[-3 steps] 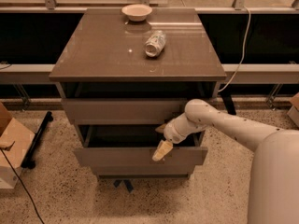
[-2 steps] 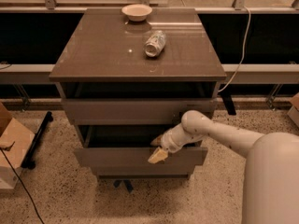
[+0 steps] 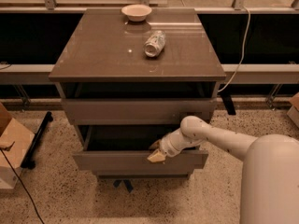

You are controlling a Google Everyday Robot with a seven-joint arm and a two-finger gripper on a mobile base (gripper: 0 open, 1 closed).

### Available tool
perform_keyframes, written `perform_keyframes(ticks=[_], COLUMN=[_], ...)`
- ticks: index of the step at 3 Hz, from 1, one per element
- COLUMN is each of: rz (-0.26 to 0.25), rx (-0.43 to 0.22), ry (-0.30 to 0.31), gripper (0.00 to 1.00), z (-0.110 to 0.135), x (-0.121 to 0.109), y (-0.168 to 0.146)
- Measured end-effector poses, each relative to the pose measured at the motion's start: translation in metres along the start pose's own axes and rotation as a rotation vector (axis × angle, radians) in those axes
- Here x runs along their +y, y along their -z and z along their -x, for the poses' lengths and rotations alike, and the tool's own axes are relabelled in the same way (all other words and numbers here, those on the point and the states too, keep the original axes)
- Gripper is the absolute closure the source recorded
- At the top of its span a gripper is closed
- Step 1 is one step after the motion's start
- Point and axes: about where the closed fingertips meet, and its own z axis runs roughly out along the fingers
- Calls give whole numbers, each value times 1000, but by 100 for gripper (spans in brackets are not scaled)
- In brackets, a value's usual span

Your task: Open middle drawer

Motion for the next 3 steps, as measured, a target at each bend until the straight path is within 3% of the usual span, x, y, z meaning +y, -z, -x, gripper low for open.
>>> perform_keyframes(ticks=[1, 2, 3], rz=[0, 7, 7], rx=[0, 18, 19], ry=[0, -14, -14], gripper=[100, 100, 81], z=[1, -11, -11], x=[0, 22, 22], y=[2, 0, 0])
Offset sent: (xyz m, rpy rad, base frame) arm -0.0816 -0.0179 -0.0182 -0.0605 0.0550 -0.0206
